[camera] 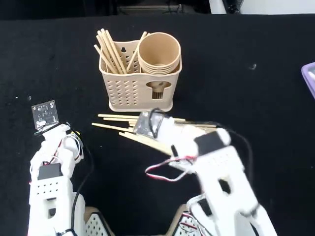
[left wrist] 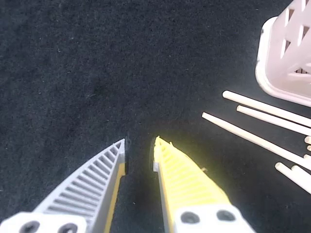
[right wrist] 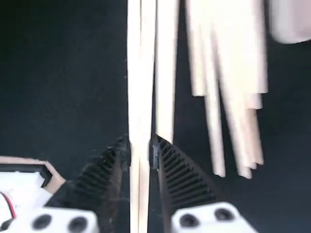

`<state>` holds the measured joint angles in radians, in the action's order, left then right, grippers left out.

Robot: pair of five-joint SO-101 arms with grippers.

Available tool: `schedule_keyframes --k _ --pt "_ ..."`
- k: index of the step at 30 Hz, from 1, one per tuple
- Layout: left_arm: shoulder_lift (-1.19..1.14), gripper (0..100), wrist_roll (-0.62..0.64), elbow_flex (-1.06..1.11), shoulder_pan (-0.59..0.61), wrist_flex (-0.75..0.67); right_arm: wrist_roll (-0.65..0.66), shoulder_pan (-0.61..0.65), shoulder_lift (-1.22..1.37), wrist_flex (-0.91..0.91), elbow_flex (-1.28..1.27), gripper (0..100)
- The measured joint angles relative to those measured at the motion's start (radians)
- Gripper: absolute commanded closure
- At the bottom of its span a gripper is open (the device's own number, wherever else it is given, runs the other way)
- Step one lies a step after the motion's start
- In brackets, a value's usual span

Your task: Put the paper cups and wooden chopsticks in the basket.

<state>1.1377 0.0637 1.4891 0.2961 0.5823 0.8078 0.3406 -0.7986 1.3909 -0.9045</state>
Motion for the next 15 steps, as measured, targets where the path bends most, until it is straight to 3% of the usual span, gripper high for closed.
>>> schedule_keyframes --k 7,15 --pt "0.000 89 0.000 0.000 0.000 0.000 -0.222 0.129 -0.176 0.100 0.365 98.8" --pt "0.000 89 0.000 0.000 0.000 0.000 -0.600 0.183 -0.183 -0.276 0.450 98.7"
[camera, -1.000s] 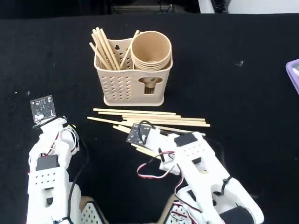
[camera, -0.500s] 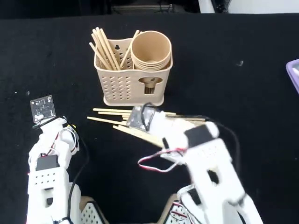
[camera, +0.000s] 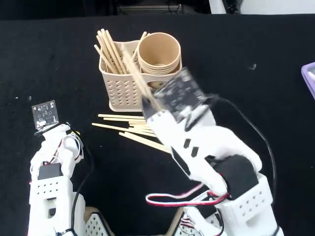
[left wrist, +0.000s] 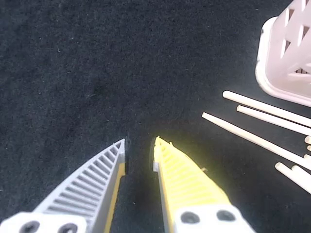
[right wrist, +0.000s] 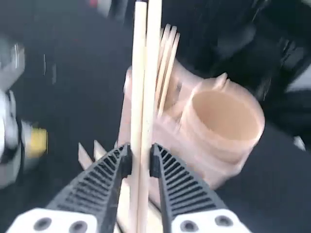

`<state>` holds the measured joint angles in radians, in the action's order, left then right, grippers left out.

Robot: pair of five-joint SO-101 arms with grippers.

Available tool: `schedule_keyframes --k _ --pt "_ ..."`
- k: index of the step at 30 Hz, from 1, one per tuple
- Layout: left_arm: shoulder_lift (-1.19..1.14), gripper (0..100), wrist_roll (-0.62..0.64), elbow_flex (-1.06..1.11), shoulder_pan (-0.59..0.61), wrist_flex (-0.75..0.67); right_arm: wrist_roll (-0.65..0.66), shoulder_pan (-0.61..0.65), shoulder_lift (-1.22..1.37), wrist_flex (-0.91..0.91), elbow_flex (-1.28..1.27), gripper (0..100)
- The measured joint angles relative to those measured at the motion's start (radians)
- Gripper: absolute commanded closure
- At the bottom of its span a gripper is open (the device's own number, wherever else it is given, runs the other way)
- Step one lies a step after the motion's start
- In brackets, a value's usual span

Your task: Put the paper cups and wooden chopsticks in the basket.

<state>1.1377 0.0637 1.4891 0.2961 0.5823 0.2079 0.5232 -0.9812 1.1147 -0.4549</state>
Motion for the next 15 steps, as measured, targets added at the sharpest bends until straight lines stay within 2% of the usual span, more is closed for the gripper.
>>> schedule_keyframes --k 8,13,15 --pt "0.000 89 0.000 0.000 0.000 0.000 -0.221 0.000 0.000 -0.551 -0.107 98.7" --pt "0.000 89 0.000 0.000 0.000 0.000 -0.232 0.000 0.049 -0.904 -0.207 98.7" --pt "0.000 89 0.000 0.000 0.000 0.000 -0.218 0.000 0.106 -0.993 -0.209 98.7"
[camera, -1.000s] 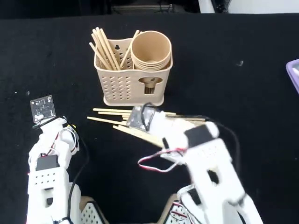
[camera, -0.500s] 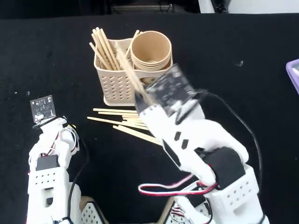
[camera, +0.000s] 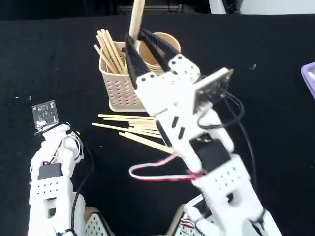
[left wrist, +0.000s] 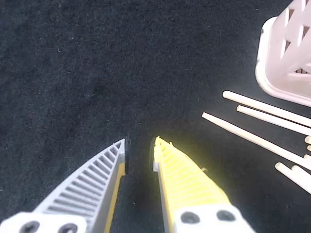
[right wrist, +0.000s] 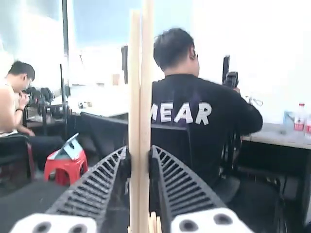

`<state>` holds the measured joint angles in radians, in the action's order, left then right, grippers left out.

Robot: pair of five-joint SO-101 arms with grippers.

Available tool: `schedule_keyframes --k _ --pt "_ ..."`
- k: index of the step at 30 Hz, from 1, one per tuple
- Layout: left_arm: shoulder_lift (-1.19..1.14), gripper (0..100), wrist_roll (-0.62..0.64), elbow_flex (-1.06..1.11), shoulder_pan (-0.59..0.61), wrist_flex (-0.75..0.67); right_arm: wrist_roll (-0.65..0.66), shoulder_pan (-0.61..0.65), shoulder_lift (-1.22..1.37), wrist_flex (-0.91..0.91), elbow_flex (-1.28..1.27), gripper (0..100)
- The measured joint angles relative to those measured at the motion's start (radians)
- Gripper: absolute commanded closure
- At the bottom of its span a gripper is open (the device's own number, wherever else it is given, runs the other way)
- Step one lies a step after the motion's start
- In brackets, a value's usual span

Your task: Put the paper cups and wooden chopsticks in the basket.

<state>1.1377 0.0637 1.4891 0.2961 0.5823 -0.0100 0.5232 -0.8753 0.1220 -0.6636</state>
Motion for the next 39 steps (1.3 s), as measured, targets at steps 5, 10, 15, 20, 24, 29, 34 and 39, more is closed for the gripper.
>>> schedule_keyframes --k 5,10,15,20,24,29,34,39 --pt "0.000 89 0.000 0.000 0.000 0.000 0.009 0.000 0.190 -0.069 0.046 98.7" --pt "0.000 89 0.000 0.000 0.000 0.000 0.009 0.000 0.384 -0.077 0.149 98.7" --pt "0.000 89 0.000 0.000 0.000 0.000 0.009 -0.005 0.526 -0.077 0.210 98.7" --pt "0.000 89 0.000 0.000 0.000 0.000 0.009 -0.008 0.563 -0.077 0.215 98.6" --pt "0.000 89 0.000 0.000 0.000 0.000 0.009 -0.008 0.563 -0.040 0.215 98.5" --pt "0.000 89 0.000 0.000 0.000 0.000 0.009 -0.008 0.563 0.071 0.252 88.9" --pt "0.000 89 0.000 0.000 0.000 0.000 0.009 -0.008 0.563 0.193 0.327 80.7" --pt "0.000 89 0.000 0.000 0.000 0.000 0.009 -0.003 0.563 0.322 0.405 87.4"
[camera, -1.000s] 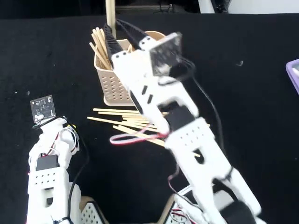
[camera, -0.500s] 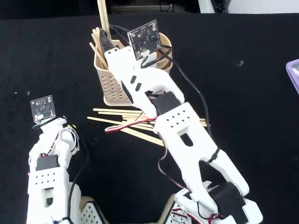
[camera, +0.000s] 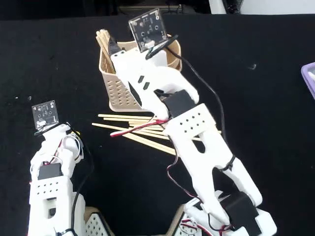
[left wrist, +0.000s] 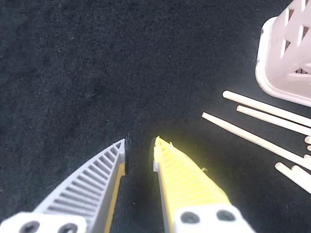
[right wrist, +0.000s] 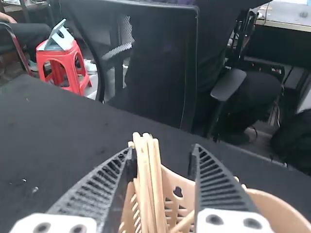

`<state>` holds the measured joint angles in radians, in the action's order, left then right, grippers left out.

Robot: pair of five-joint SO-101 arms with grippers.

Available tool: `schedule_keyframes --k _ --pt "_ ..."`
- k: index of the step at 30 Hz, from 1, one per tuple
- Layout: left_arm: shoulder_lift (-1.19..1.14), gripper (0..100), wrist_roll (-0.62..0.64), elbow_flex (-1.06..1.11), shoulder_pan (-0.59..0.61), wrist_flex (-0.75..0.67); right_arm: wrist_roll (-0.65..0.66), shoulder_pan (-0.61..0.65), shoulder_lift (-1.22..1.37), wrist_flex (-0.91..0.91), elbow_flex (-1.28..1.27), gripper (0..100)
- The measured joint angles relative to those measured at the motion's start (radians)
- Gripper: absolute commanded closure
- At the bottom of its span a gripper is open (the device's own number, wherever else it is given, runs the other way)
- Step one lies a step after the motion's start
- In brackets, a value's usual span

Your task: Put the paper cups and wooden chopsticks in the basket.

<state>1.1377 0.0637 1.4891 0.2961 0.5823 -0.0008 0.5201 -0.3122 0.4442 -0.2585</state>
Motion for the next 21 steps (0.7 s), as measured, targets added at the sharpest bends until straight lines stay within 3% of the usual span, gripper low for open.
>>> schedule_keyframes --k 6,12,17,21 --pt "0.000 89 0.000 0.000 0.000 0.000 0.000 0.002 -0.044 0.152 0.175 96.4" --pt "0.000 89 0.000 0.000 0.000 0.000 0.003 -0.034 -0.299 0.480 0.253 97.3" --pt "0.000 89 -0.031 0.000 0.000 0.000 0.003 -0.245 -0.540 0.764 0.097 91.4" --pt "0.000 89 -0.095 0.000 0.000 0.000 0.000 -0.465 -0.664 0.744 -0.218 85.3"
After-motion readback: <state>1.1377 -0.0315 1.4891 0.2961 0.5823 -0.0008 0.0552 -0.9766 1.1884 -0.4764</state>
